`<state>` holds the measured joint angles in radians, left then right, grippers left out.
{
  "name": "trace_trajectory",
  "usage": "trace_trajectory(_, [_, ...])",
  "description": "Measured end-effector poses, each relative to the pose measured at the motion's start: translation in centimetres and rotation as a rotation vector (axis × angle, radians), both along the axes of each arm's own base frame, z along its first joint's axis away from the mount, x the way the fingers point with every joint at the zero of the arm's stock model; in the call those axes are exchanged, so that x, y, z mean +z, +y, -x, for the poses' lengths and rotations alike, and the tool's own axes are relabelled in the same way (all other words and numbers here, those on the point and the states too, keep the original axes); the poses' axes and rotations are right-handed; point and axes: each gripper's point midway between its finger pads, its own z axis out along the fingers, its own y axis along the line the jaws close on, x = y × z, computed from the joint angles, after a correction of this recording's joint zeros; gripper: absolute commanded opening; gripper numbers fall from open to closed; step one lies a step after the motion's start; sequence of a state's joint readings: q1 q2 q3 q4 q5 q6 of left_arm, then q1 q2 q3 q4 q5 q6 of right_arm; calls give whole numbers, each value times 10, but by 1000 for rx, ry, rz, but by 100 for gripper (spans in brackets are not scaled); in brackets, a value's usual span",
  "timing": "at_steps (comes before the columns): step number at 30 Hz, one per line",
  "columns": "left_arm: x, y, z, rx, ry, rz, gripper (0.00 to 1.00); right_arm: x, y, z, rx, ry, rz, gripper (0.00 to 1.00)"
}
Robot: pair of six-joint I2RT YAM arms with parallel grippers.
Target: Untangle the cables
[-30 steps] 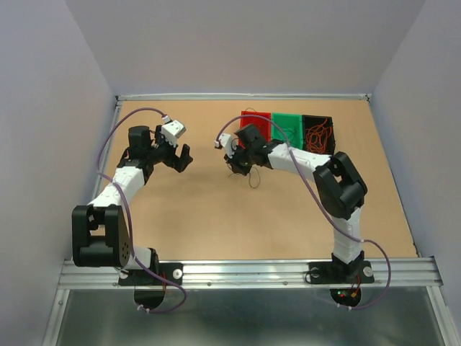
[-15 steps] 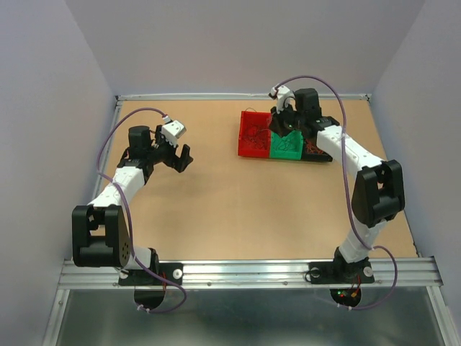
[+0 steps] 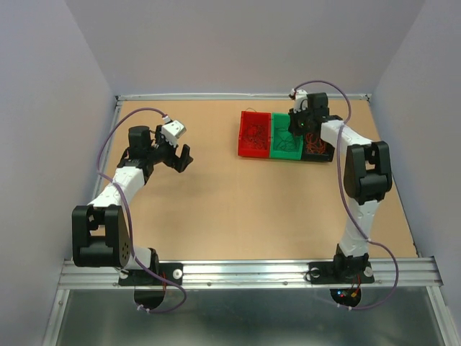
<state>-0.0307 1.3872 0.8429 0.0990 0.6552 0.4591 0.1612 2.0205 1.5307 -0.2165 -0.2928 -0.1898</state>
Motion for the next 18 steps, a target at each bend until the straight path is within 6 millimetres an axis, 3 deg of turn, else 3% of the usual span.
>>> trace_trajectory(7, [2,0,1,0,-6,0,98,-24,-28,-26,-111,2,89,1])
trace_trajectory(15, [11,-2,8,-12,-36,9,98,-55,-22,-15,-130,35,305,1])
trace_trajectory(16, [11,-2,8,-13,-39,9,98,-64,-20,-12,-124,54,329,2])
trace_trajectory(18, [11,-2,10,-12,-40,9,98,-63,-13,-15,-124,47,334,23])
